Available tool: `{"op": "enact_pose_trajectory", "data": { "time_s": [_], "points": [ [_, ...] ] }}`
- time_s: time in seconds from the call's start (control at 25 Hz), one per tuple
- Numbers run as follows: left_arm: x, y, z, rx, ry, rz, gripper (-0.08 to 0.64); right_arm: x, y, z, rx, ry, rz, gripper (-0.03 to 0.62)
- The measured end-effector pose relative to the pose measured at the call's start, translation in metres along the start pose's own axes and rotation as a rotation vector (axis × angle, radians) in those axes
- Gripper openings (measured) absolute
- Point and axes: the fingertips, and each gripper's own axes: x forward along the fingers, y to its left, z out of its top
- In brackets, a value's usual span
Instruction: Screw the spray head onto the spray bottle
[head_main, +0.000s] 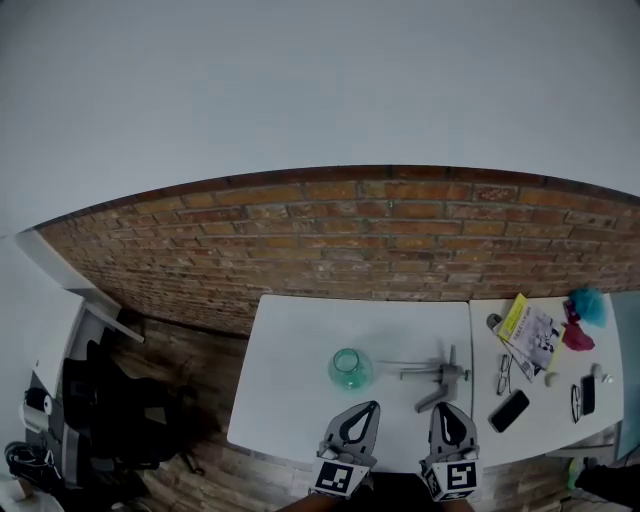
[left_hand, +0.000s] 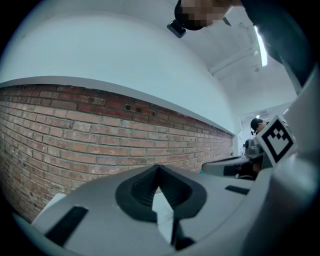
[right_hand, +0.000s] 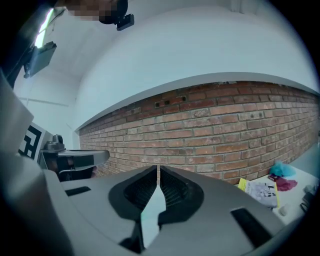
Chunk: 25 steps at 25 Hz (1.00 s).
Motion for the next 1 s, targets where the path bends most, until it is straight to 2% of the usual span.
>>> {"op": "enact_pose_trajectory", "data": {
  "time_s": [0.32, 0.44, 0.64, 0.84, 0.96, 1.0],
  "points": [
    [0.032, 0.020, 0.001, -0.027, -0.008, 0.046, -0.002, 0.041, -0.028, 0.010, 0.004, 0.034, 0.003, 0.008],
    [0.039, 0.032, 0.006, -0.022, -0.014, 0.039, -0.002, 0.051, -0.030, 0.018, 0.015, 0.065, -0.014, 0.008],
    [0.049, 0.034, 0.009, -0.017, -0.031, 0.024, -0.002, 0.056, -0.032, 0.014, 0.014, 0.030, -0.020, 0.008],
    [0.054, 0.032, 0.009, -0.019, -0.042, 0.016, -0.002, 0.058, -0.040, 0.003, -0.007, 0.110, -0.037, 0.008],
    [0.056, 0.028, 0.011, -0.018, -0.051, 0.005, -0.002, 0.062, -0.060, -0.021, 0.028, 0.171, -0.071, 0.013],
    [0.057, 0.027, 0.012, -0.018, -0.052, 0.003, -0.002, 0.063, -0.065, -0.032, 0.047, 0.214, -0.075, 0.038]
  ]
}}
